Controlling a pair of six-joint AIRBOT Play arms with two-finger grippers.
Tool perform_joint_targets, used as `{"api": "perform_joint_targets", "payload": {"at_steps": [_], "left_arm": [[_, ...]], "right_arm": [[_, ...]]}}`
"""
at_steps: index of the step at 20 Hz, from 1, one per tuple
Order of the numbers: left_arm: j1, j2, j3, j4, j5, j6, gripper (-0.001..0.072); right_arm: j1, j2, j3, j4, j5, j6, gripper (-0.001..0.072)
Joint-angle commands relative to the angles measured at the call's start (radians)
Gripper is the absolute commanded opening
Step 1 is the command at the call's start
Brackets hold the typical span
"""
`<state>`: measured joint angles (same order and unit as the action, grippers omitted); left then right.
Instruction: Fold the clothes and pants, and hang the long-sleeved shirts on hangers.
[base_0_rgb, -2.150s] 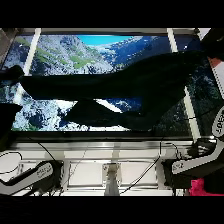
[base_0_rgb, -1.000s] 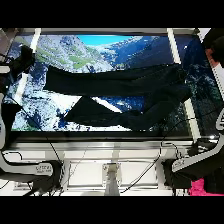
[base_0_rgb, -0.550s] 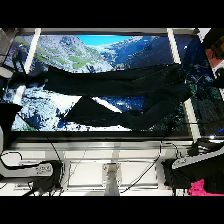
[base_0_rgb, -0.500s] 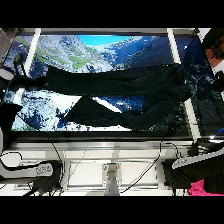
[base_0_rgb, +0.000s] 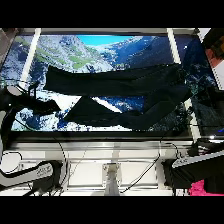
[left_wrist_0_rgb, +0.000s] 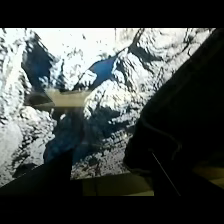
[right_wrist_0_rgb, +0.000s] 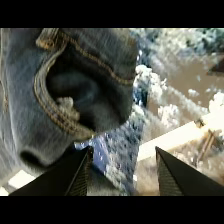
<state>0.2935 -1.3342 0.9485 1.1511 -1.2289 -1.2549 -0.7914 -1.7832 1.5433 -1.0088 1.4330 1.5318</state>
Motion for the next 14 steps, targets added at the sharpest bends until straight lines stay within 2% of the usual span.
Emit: {"api": "perform_joint_targets", "payload": {"at_steps": [1, 4, 6, 10, 13, 14], "left_arm": [[0.0, 0.005, -0.011, -0.039, -0.07, 0.087, 0.053], [-0.002, -0.006, -0.011, -0.146, -0.071, 0.253, 0.053], [-0.011, -0.027, -0.011, -0.14, -0.079, 0.301, 0.0529], [-0.041, -0.073, -0.011, -0.141, -0.103, 0.359, 0.0529], [-0.078, -0.109, -0.011, -0.127, -0.1, 0.358, 0.0526], [-0.095, -0.122, -0.011, -0.128, -0.1, 0.359, 0.0465]], "right_arm": [[-0.002, 0.0, -0.01, 0.009, -0.031, 0.013, 0.0458], [-0.002, 0.0, -0.01, 0.011, -0.031, 0.012, 0.0458], [-0.002, 0.0, -0.01, 0.012, -0.03, 0.012, 0.0458], [0.001, 0.0, -0.01, 0.021, -0.019, 0.011, 0.0458], [0.011, 0.0, -0.002, 0.026, -0.018, 0.011, 0.0457], [0.013, 0.0, 0.004, 0.027, -0.018, 0.011, 0.0457]]}}
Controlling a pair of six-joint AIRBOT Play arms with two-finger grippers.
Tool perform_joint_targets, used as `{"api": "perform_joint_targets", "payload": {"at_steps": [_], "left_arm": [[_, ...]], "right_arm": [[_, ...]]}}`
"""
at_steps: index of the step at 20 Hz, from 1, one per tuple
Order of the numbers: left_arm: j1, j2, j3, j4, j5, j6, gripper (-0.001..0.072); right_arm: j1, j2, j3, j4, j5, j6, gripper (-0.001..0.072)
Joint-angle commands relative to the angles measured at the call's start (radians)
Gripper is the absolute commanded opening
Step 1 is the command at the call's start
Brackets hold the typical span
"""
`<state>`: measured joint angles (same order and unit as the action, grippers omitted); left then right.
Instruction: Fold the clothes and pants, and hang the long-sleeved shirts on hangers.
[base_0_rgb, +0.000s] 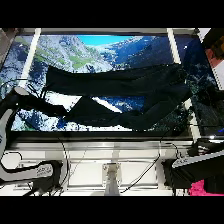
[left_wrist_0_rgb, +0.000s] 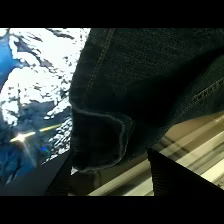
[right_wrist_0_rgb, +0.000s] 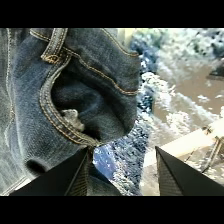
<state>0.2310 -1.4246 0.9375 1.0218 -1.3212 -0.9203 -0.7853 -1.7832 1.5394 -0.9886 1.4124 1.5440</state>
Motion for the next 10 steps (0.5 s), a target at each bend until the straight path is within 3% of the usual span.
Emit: {"api": "perform_joint_targets", "payload": {"at_steps": [1, 2, 3, 7, 10], "left_arm": [[-0.047, -0.043, 0.0, 0.001, -0.003, 0.024, 0.0338], [-0.062, -0.049, 0.0, 0.0, 0.008, 0.024, 0.0153], [-0.071, -0.048, 0.0, -0.005, 0.017, 0.027, 0.0013], [-0.069, 0.023, 0.044, -0.001, 0.003, -0.004, 0.0007], [-0.035, 0.181, 0.103, 0.087, 0.06, -0.051, 0.0007]], "right_arm": [[0.013, 0.0, 0.014, 0.012, 0.002, -0.001, 0.0457], [0.013, 0.0, 0.02, 0.011, 0.001, -0.001, 0.0457], [0.014, 0.0, 0.023, 0.011, 0.0, -0.001, 0.0457], [0.014, -0.006, 0.022, -0.032, 0.035, 0.002, 0.046], [0.015, -0.037, 0.022, -0.028, 0.061, 0.013, 0.0509]]}}
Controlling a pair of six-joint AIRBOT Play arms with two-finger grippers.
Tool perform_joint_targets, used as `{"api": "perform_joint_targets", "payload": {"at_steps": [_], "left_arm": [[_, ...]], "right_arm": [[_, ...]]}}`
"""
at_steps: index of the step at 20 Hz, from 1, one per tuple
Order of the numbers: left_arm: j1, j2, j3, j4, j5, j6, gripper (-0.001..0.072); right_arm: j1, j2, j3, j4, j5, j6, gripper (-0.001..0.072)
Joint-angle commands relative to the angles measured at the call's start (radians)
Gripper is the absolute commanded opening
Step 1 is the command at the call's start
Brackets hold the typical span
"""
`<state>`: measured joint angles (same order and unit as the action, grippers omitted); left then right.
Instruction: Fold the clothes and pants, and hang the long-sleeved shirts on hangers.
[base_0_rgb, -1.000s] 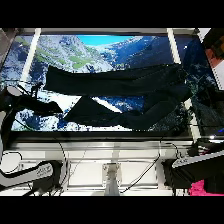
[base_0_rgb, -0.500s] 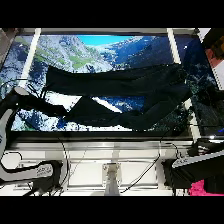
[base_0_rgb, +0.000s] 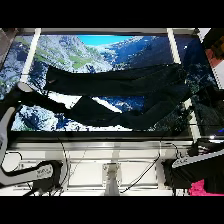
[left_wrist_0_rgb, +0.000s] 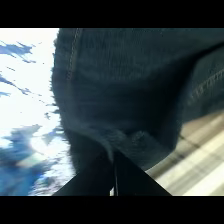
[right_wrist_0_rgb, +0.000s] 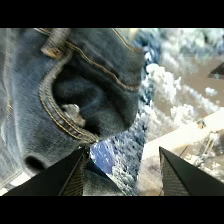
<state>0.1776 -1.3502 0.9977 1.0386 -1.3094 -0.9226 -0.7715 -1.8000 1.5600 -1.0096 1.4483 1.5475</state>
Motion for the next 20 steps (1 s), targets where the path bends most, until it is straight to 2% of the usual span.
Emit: {"api": "perform_joint_targets", "payload": {"at_steps": [1, 3, 4, 6, 11, 16, 20], "left_arm": [[0.032, 0.169, 0.053, 0.142, 0.092, -0.092, 0.0007], [0.052, 0.298, 0.056, 0.346, 0.192, -0.198, 0.0007], [0.057, 0.344, 0.056, 0.434, 0.219, -0.252, 0.0008], [0.059, 0.41, 0.056, 0.528, 0.225, -0.275, 0.0008], [0.059, 0.412, 0.055, 0.493, 0.225, -0.276, 0.0009], [0.057, 0.362, 0.055, 0.494, 0.225, -0.275, 0.0008], [0.057, 0.319, 0.055, 0.494, 0.225, -0.276, 0.0009]], "right_arm": [[0.005, -0.034, 0.001, 0.013, 0.024, 0.019, 0.051], [0.014, -0.055, 0.001, 0.032, -0.016, 0.075, 0.0561], [0.023, -0.06, 0.001, 0.04, -0.048, 0.103, 0.056], [0.05, -0.061, 0.001, 0.049, -0.124, 0.146, 0.0561], [0.126, -0.061, 0.001, 0.034, -0.265, 0.23, 0.0562], [0.135, -0.061, 0.001, -0.128, -0.24, 0.248, 0.0562], [0.136, -0.061, 0.001, -0.149, -0.258, 0.279, 0.0562]]}}
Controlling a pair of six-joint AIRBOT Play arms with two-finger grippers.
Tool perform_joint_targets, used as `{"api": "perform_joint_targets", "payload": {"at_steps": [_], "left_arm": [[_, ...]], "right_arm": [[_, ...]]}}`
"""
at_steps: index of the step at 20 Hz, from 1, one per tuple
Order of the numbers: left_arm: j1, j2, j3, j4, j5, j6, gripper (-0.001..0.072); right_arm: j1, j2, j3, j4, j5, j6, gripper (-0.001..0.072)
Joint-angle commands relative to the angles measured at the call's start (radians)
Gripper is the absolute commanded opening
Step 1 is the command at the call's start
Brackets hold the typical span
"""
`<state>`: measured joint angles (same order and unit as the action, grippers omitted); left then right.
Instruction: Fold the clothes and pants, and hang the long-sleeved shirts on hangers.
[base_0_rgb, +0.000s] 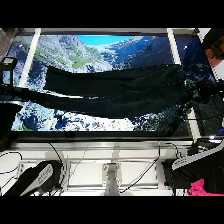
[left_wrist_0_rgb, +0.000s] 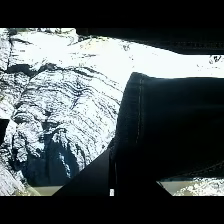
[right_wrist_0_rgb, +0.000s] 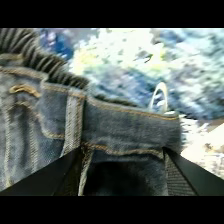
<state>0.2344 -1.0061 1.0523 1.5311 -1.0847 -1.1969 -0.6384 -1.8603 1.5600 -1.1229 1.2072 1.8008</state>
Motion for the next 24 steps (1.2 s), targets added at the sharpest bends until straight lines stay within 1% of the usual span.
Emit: {"api": "perform_joint_targets", "payload": {"at_steps": [1, 6, 8, 10, 11, 12, 14, 15, 16, 19, 20, 21, 23, 24], "left_arm": [[0.0, -0.033, 0.0, 0.001, 0.0, -0.002, 0.0008], [0.0, -0.057, -0.002, 0.002, 0.0, -0.001, 0.0008], [0.0, -0.063, -0.002, 0.002, 0.0, -0.001, 0.0008], [0.0, -0.068, -0.002, 0.002, 0.0, -0.001, 0.0009], [0.0, -0.069, -0.003, 0.002, 0.0, -0.001, 0.0009], [0.0, -0.068, -0.003, 0.002, 0.0, -0.001, 0.0009], [0.0, -0.069, -0.003, 0.002, 0.0, -0.001, 0.0008], [0.0, -0.069, -0.003, 0.002, 0.0, -0.001, 0.0009], [0.0, -0.068, -0.003, 0.002, 0.0, -0.001, 0.0009], [0.0, -0.068, -0.003, 0.005, 0.002, -0.002, 0.0008], [0.0, -0.068, -0.003, 0.011, 0.012, -0.024, 0.0008], [0.0, -0.068, 0.002, 0.022, 0.036, -0.075, 0.0008], [0.008, -0.068, 0.044, 0.05, 0.158, -0.251, 0.0007], [0.013, -0.068, 0.076, 0.047, 0.22, -0.312, 0.0007]], "right_arm": [[0.003, 0.0, 0.001, -0.026, -0.02, 0.025, 0.0562], [-0.013, -0.001, 0.001, -0.095, 0.037, 0.024, 0.0562], [-0.019, -0.009, 0.001, -0.073, 0.063, 0.022, 0.0562], [-0.019, -0.029, 0.001, -0.038, 0.093, -0.018, 0.0561], [-0.017, -0.038, 0.0, -0.012, 0.095, -0.05, 0.0538], [-0.015, -0.046, 0.0, 0.015, 0.093, -0.064, 0.0533], [-0.008, -0.048, 0.001, 0.052, 0.064, -0.092, 0.0282], [-0.008, -0.047, 0.002, 0.077, 0.058, -0.092, 0.0054], [-0.01, -0.045, 0.002, 0.097, 0.062, -0.09, 0.0022], [-0.019, 0.009, 0.025, 0.114, 0.092, -0.09, 0.0019], [-0.026, 0.037, 0.057, 0.114, 0.113, -0.093, 0.0019], [-0.035, 0.063, 0.096, 0.114, 0.137, -0.093, 0.002], [-0.05, 0.111, 0.204, 0.114, 0.212, -0.093, 0.002], [-0.055, 0.129, 0.269, 0.111, 0.255, -0.093, 0.002]]}}
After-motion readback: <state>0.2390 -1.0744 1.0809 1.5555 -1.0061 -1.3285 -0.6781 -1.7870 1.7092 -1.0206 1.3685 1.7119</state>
